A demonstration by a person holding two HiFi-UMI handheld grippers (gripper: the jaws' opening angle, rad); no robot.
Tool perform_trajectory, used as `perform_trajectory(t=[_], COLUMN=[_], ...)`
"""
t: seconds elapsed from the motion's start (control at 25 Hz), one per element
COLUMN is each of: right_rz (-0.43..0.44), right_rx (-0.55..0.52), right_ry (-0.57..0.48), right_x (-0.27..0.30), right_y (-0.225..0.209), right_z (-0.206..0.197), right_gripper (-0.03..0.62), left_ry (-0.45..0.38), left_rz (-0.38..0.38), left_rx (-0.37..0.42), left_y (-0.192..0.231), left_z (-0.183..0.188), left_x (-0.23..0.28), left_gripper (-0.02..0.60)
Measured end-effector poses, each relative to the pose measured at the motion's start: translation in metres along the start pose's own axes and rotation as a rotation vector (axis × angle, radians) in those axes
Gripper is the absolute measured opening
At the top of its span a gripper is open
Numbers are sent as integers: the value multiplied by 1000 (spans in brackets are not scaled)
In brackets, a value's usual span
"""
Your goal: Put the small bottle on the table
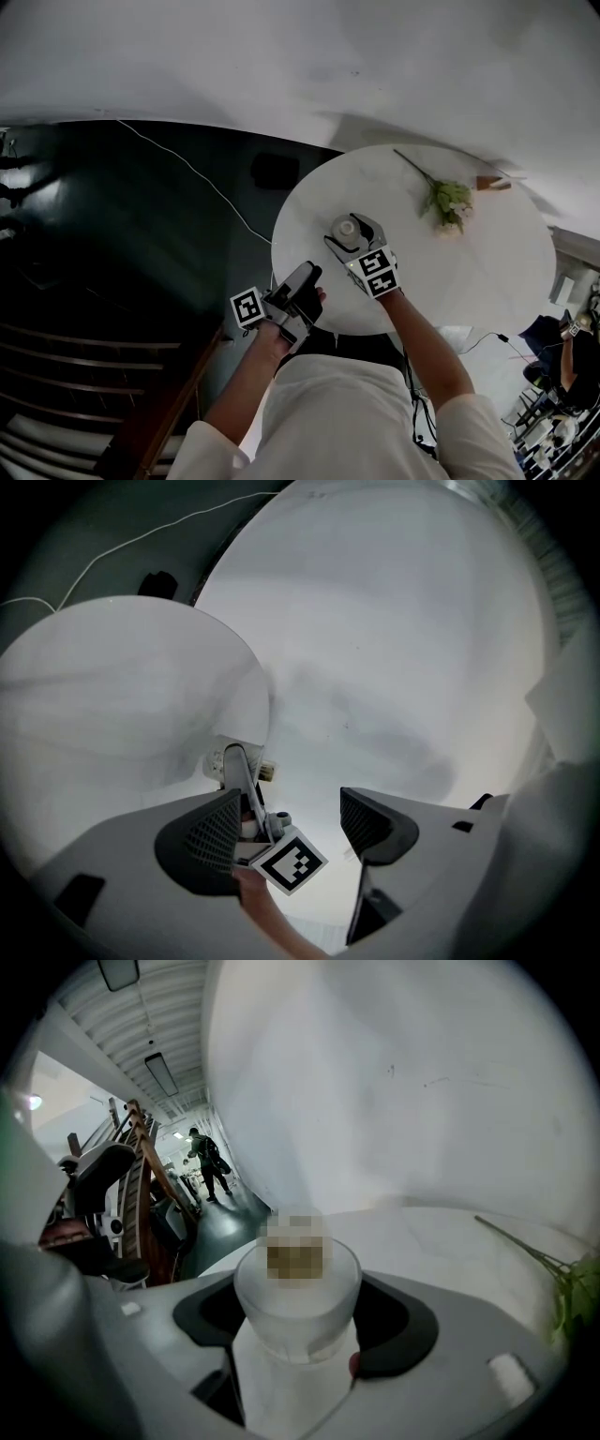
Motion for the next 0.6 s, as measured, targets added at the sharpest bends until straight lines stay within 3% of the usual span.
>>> perform_trajectory(t=[0.6], right_rz=[-43], right_rx=[-4], right_ry=[-14], right_x=[3], right_y=[-7], right_z=[-5], right_gripper=[347], left_ry=[-36], left_rz=[-5], left_rx=[-10], left_y=[3], left_z=[1], left_x=[4], left_gripper=[314])
Point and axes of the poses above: the fingertips, and each gripper's own axes: x forward along the fingers, y to its left, z out of its top, the point moved 5 cm from there along -x, backward along the fingers, and after that the axes turned 9 degrees about -y, right-handed, at the moved point
